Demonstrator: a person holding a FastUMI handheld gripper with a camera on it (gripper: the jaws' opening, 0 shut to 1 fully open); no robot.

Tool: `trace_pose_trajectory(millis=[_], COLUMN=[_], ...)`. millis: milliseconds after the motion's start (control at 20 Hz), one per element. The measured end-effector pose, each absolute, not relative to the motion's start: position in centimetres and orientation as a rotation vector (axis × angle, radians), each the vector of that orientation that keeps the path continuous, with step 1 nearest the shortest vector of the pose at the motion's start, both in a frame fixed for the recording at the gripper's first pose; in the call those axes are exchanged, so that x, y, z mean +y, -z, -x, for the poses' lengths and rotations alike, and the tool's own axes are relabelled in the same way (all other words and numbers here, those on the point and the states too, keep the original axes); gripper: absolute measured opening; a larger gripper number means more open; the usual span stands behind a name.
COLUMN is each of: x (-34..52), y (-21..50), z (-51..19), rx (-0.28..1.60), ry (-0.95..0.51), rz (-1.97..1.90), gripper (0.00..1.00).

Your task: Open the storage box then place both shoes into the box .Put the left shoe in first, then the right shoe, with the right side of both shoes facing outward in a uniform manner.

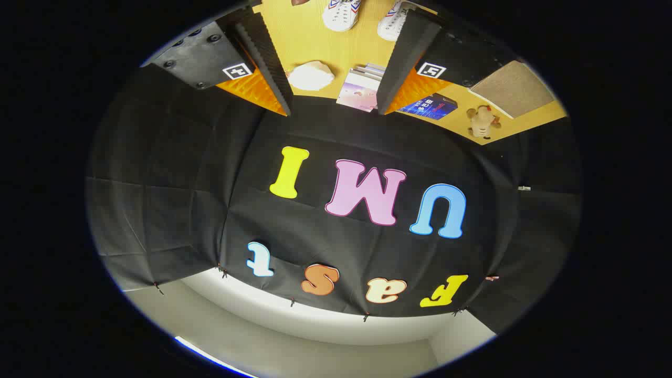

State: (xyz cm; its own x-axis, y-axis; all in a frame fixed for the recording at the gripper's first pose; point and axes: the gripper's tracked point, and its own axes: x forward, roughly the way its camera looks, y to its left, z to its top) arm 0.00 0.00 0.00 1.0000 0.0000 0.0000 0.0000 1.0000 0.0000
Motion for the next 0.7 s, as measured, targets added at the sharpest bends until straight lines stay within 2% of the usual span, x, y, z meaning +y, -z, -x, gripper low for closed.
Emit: trace_pose_trajectory(millis=[700], x=[1.5], y=[-0.4], z=[-0.2], rx=[-0.018], ry=[-0.061], rz=[0.008], gripper=[0.97])
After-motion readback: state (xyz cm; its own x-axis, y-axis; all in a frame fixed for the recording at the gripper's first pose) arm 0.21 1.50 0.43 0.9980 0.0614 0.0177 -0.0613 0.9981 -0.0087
